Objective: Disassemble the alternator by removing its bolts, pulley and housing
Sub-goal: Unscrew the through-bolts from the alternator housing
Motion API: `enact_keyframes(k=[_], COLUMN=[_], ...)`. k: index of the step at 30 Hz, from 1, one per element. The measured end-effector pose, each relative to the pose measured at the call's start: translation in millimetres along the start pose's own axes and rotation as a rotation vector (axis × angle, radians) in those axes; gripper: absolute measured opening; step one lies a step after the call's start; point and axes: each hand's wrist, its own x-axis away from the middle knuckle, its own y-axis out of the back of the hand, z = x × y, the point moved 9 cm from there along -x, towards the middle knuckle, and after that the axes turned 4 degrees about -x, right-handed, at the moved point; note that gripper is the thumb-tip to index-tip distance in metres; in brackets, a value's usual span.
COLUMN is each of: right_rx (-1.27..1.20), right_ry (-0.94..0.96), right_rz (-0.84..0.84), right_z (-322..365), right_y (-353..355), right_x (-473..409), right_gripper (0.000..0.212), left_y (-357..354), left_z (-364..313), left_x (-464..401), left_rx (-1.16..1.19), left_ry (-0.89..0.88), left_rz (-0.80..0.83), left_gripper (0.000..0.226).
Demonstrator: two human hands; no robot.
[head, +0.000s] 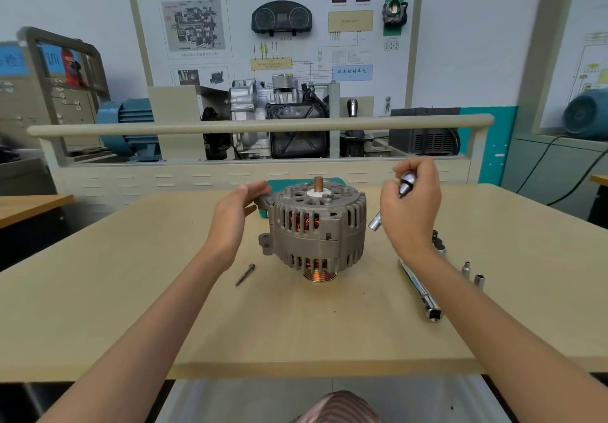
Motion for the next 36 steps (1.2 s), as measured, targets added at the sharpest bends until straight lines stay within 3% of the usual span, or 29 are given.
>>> enact_keyframes(k=[6, 12, 18, 25, 30, 36], right_rx=[0.025, 0.061, 0.067, 0.105, 0.264, 0.268], right_ry=[0.064, 0.175, 0.230, 0.301, 0.417, 0.397], right_rz=[0.031, 0.093, 0.119, 0.181, 0.289, 0.334], right_z=[18, 38, 51, 66, 72, 64], right_y=[-9, -25, -38, -60, -76, -74], right_x=[-8, -1, -1, -3, 1, -3], right_gripper=[0.027, 0.025, 0.024, 0.021, 0.025, 0.024], left_y=[10, 22, 6, -4, -19, -44], left_z=[-7, -21, -48, -64, -82, -87], left_x=[5, 18, 21, 40, 54, 45], left_rx=[-0.082, -0.022, -0.179, -0.175, -0.248, -0.172], left_ry=[-0.103, -0.217, -0.330, -0.401, -0.521, -0.444], left_rz=[-0.100, -0.211, -0.134, -0.229, -0.200, -0.057], left_gripper=[0.035, 0.031, 0.029, 0.029, 0.020, 0.025])
